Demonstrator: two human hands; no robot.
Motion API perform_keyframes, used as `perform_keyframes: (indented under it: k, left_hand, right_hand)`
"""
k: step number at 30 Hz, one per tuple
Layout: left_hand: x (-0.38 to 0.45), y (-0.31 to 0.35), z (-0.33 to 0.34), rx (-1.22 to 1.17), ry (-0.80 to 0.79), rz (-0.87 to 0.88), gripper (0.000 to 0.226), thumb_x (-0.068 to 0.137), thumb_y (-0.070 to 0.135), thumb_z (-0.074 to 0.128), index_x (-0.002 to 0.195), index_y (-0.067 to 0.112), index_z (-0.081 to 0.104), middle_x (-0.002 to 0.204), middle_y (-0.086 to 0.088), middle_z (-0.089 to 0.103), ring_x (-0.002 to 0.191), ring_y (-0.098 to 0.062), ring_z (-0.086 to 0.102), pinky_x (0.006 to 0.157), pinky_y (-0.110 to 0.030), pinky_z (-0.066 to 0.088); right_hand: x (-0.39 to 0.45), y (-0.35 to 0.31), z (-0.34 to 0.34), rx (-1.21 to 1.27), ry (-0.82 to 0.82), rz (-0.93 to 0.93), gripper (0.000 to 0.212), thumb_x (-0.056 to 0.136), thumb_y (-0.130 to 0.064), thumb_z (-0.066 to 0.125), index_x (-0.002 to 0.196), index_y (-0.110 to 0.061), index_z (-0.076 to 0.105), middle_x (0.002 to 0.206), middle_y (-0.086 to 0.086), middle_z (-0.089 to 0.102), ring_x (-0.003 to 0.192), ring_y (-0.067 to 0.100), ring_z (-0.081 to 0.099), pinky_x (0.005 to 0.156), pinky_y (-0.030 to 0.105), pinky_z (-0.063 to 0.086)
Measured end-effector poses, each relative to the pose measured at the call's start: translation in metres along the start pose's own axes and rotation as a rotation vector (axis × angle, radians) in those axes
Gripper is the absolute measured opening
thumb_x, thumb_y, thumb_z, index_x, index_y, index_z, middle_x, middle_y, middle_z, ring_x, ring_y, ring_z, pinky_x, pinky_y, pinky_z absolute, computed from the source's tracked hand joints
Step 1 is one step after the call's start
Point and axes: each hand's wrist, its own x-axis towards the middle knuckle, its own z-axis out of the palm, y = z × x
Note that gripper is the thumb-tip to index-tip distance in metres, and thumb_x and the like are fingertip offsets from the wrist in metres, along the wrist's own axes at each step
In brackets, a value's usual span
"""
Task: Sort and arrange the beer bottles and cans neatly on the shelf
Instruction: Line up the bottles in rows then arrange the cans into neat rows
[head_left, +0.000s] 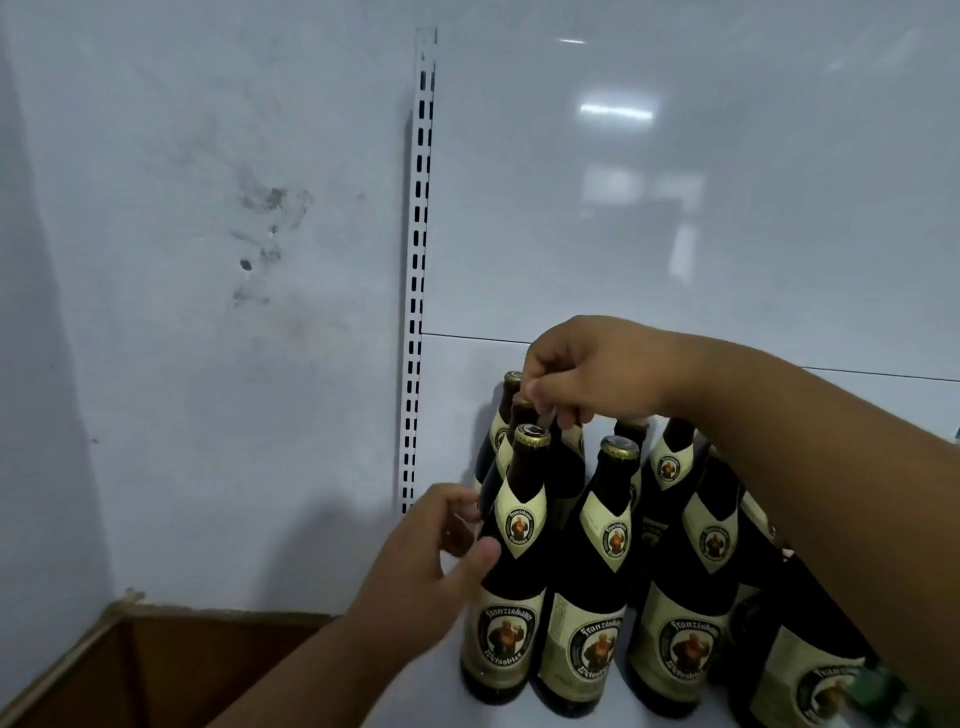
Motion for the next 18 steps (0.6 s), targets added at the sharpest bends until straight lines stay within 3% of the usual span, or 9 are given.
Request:
perform_keyframes:
  k: [2, 5, 9, 13, 18]
  left_hand:
    - [0.024, 0.015, -0.008, -0.013, 0.069, 0.049, 0.03, 0.082, 0.055, 0.05, 0.105, 0.036, 0.055, 0.094, 0.021, 0.062, 0.085, -0.004, 0.062, 0.071, -0.015, 0.048]
    - [0.068, 0.037, -0.017, 0.031, 0.115, 0.109, 0.014, 0.087, 0.041, 0.053, 0.097, 0.032, 0.058, 0.079, 0.016, 0.061, 0.068, -0.003, 0.056, 0.063, -0.021, 0.044]
    - [0.125, 0.07, -0.021, 0.228, -0.001, 0.161, 0.009, 0.093, 0.031, 0.061, 0.101, 0.031, 0.059, 0.089, 0.011, 0.061, 0.074, -0.003, 0.057, 0.066, -0.021, 0.046]
    - [0.179, 0.095, -0.009, 0.544, -0.163, 0.195, 0.022, 0.091, 0.031, 0.06, 0.112, 0.026, 0.062, 0.103, 0.01, 0.061, 0.091, -0.011, 0.057, 0.081, -0.029, 0.047]
    - [0.215, 0.104, 0.014, 0.748, -0.436, 0.137, 0.028, 0.09, 0.04, 0.061, 0.115, 0.028, 0.063, 0.108, 0.011, 0.065, 0.102, -0.012, 0.058, 0.082, -0.027, 0.045]
  right_hand:
    - [0.0, 0.009, -0.005, -0.043, 0.08, 0.014, 0.005, 0.09, -0.018, 0.062, 0.089, -0.018, 0.068, 0.07, -0.003, 0.072, 0.058, 0.001, 0.062, 0.064, 0.025, 0.051]
    - [0.002, 0.023, -0.011, -0.124, 0.193, 0.03, 0.003, 0.088, -0.018, 0.066, 0.088, -0.02, 0.069, 0.074, -0.007, 0.069, 0.063, 0.001, 0.059, 0.06, 0.019, 0.043]
    - [0.009, 0.041, -0.015, -0.227, 0.266, 0.077, 0.005, 0.088, -0.021, 0.067, 0.092, -0.018, 0.069, 0.083, -0.01, 0.064, 0.075, 0.006, 0.057, 0.061, 0.019, 0.04]
    - [0.013, 0.055, -0.015, -0.261, 0.188, 0.13, 0.009, 0.089, -0.026, 0.066, 0.095, -0.019, 0.068, 0.083, -0.01, 0.062, 0.083, 0.012, 0.059, 0.07, 0.025, 0.046]
    - [0.006, 0.065, -0.024, -0.137, 0.01, 0.165, 0.017, 0.088, -0.034, 0.066, 0.089, -0.018, 0.071, 0.082, 0.001, 0.073, 0.073, 0.017, 0.067, 0.072, 0.031, 0.053]
